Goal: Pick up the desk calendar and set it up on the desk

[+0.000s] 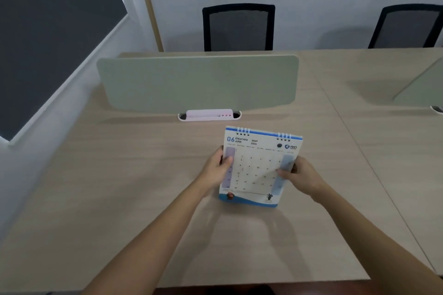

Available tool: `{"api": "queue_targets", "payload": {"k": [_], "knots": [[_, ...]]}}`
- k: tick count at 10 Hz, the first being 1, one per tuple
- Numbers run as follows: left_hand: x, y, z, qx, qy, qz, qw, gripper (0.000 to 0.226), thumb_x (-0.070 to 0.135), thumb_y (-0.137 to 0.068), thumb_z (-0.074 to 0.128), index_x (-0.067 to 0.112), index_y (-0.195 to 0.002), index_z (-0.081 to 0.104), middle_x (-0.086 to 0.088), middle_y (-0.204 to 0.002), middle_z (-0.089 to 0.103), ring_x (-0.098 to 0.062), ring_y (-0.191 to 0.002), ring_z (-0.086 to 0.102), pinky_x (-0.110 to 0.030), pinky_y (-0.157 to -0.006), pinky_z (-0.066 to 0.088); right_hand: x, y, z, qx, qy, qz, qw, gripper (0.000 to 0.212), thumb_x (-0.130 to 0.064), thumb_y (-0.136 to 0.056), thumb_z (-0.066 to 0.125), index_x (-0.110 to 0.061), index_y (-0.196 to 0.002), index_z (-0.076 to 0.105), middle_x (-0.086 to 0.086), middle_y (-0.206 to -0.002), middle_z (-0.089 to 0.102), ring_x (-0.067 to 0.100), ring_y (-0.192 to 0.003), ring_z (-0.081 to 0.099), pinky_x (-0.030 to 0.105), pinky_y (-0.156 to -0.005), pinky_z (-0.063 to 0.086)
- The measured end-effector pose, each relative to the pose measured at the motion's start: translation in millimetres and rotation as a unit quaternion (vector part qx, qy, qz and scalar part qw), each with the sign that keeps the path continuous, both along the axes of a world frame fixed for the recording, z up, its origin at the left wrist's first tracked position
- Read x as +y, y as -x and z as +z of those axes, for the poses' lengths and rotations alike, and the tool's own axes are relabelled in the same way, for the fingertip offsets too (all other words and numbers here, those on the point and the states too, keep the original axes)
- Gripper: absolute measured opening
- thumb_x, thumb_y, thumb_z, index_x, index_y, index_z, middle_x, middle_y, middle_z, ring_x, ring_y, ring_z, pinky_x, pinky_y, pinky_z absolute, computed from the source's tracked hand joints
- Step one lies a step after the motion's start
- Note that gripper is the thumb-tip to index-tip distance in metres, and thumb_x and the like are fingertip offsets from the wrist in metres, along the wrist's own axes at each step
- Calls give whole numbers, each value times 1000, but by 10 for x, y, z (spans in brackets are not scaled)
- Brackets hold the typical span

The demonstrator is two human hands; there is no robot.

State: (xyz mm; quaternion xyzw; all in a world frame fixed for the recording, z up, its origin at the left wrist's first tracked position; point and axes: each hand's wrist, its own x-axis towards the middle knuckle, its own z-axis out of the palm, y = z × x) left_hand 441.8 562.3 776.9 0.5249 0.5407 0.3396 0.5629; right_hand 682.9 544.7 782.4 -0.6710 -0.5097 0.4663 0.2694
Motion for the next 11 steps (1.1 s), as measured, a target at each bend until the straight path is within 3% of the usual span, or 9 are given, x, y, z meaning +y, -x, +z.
{"api": "queue_targets", "payload": {"k": [1,3,6,8,9,10,11], "knots": [[365,-218,62,-7,-16,-20,1000,27,14,-98,41,12,-123,51,3,-116,62,-13,-106,60,-21,-82,50,286,-229,109,-5,-10,-6,1000,34,-5,-83,64,-13,-115,58,5,-119,67,25,-108,62,48,-96,50],[1377,-760,229,21,-19,-16,999,30,18,-98,41,12,-125,51,-4,-130,60,-16,-115,57,-36,-100,47,1320,-725,348,-20,-43,-7,999,34,-3,-83,63,-12,-116,57,6,-120,65,26,-109,60,45,-93,50],[2628,-1103,121,25,20,39,999,30,16,-98,40,8,-127,47,-11,-134,58,-27,-122,57,-46,-104,46,2790,-1051,152,-24,-42,31,998,39,-5,-81,66,-11,-119,56,8,-121,65,28,-111,60,47,-93,51],[2751,-1186,-51,11,45,43,998,29,23,-98,42,19,-127,46,-4,-135,58,-22,-122,56,-46,-105,45,3077,-1196,-11,-1,-24,66,998,39,-5,-84,64,-11,-121,55,4,-120,62,23,-105,58,38,-83,50],[2706,-1176,-96,13,44,35,998,29,27,-97,43,19,-125,48,-5,-134,59,-24,-123,56,-49,-103,47,3031,-1215,-80,-3,-20,72,997,38,-9,-85,64,-13,-121,55,3,-124,62,25,-109,58,43,-89,51],[2660,-1135,-56,19,50,42,998,34,24,-97,46,17,-130,46,-7,-137,57,-25,-125,55,-49,-104,47,2943,-1171,-71,-42,-14,64,997,42,-16,-84,65,-15,-124,52,5,-128,62,28,-114,58,50,-95,50],[2504,-1075,-142,61,41,96,993,52,26,-92,55,18,-140,36,-3,-148,44,-23,-133,44,-45,-109,41,2797,-1136,28,-108,-13,16,994,58,-21,-81,68,-14,-132,42,9,-131,58,29,-116,56,49,-92,51]]}}
